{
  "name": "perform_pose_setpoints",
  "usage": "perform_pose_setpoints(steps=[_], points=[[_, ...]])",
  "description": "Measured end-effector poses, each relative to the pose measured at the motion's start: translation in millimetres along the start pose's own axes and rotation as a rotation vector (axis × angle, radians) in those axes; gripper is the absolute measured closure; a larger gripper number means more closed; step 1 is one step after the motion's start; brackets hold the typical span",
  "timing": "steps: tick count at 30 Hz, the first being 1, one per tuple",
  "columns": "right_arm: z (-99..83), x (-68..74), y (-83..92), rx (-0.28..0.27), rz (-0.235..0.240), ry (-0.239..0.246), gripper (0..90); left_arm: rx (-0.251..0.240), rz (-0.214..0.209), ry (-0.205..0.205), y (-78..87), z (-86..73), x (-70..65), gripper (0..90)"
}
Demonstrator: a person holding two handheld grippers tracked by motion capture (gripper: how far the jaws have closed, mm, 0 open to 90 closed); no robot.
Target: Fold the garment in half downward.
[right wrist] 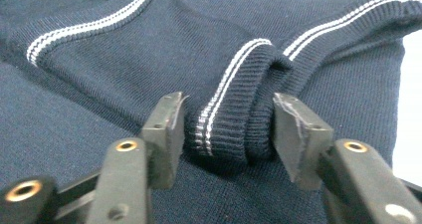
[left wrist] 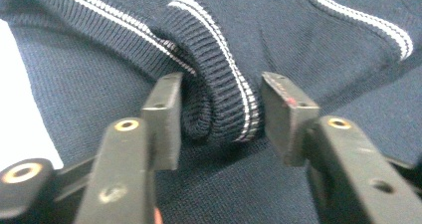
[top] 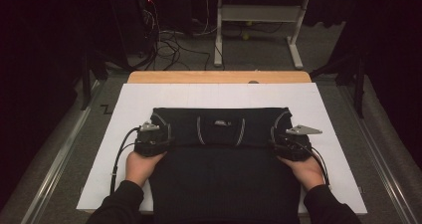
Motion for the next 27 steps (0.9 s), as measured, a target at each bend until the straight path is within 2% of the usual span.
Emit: perform_pose_setpoints(steps=[2, 4, 5, 7, 9, 14, 17, 20, 27], points=[[-0.4, 0.6, -0.1, 0.004, 0.001, 0.003, 57.5, 0.002, -0.020, -0.003, 0.4, -0.4, -1.8, 59.2], [-0.3, 1.6, 0.3, 0.002, 0.003, 0.011, 66.8, 0.004, -0.031, -0.011, 1.0, -0.8, -3.1, 63.3], [0.3, 2.5, 0.5, -0.003, 0.006, 0.019, 72.6, 0.002, -0.030, -0.019, 1.5, -0.9, -3.9, 65.5], [0.4, 4.4, 0.1, -0.001, 0.008, 0.033, 76.9, -0.007, -0.022, -0.035, 2.8, -0.6, -5.1, 67.4], [1.8, 5.3, 1.1, -0.011, 0.010, 0.036, 78.0, -0.034, -0.011, -0.036, 6.4, 2.0, -5.4, 67.8], [8.7, 6.3, 12.1, -0.081, 0.017, 0.033, 78.0, -0.099, -0.022, -0.020, 21.0, 10.8, -6.1, 67.8], [12.0, 10.4, 20.4, -0.109, 0.018, 0.052, 78.0, -0.113, -0.028, -0.036, 30.2, 12.7, -9.2, 67.8], [11.9, 16.1, 27.8, -0.127, 0.023, 0.071, 78.0, -0.108, -0.033, -0.046, 38.7, 10.6, -12.9, 67.7], [2.8, 27.5, 44.7, -0.152, 0.044, 0.096, 77.9, -0.119, -0.058, -0.060, 56.1, -0.6, -21.9, 67.6]])
Point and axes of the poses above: each handheld gripper's, and its own axes: y roughly backward along the jaws, z roughly out of its top, x roughly to its left, the point moved 7 cm from there along -y, roughly forward along the jaws, and after that the axes turned 11 degrees about z, right-handed, at the moved point
